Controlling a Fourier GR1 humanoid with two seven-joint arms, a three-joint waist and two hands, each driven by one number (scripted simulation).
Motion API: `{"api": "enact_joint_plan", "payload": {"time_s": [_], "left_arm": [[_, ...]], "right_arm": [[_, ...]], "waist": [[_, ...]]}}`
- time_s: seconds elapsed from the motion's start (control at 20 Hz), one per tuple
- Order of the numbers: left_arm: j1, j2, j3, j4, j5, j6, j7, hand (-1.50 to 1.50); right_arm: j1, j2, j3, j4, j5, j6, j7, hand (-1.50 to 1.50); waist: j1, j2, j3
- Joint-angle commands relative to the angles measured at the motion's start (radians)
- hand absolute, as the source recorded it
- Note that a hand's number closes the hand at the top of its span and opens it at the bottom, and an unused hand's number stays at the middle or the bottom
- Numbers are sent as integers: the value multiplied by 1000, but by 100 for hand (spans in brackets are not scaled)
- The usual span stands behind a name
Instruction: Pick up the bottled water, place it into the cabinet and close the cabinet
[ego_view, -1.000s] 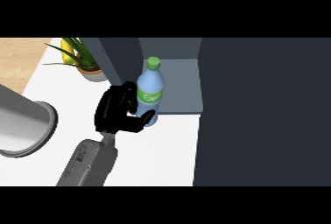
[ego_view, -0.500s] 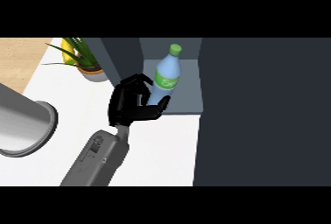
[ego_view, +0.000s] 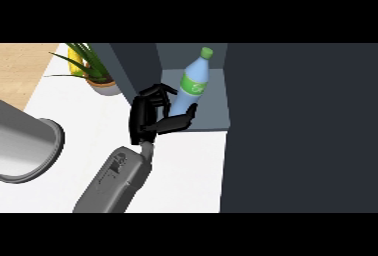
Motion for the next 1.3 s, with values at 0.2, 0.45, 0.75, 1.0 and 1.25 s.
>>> {"api": "enact_joint_plan", "payload": {"time_s": [0.2, 0.45, 0.75, 1.0, 1.25], "left_arm": [[-279, 45, 36, 207, -47, -4, 65, 150], [-297, 73, 8, 208, -86, 59, 104, 150], [-276, 76, -33, 272, -143, 142, 77, 150], [-290, 100, -82, 327, -207, 207, 108, 150], [-303, 132, -85, 388, -245, 258, 87, -150]], "right_arm": [[-31, -6, -3, 17, -15, 13, 10, -150], [-24, -15, -8, 54, -7, 31, -25, -150], [-25, -7, 14, 51, -3, 24, -11, -150], [-24, -15, 11, 45, -6, 30, -10, -150], [-22, -25, 8, 62, 2, 41, -27, -150]], "waist": [[-48, 34, -1], [-60, 34, 0], [-73, 39, -1], [-77, 38, 0], [-80, 41, -2]]}}
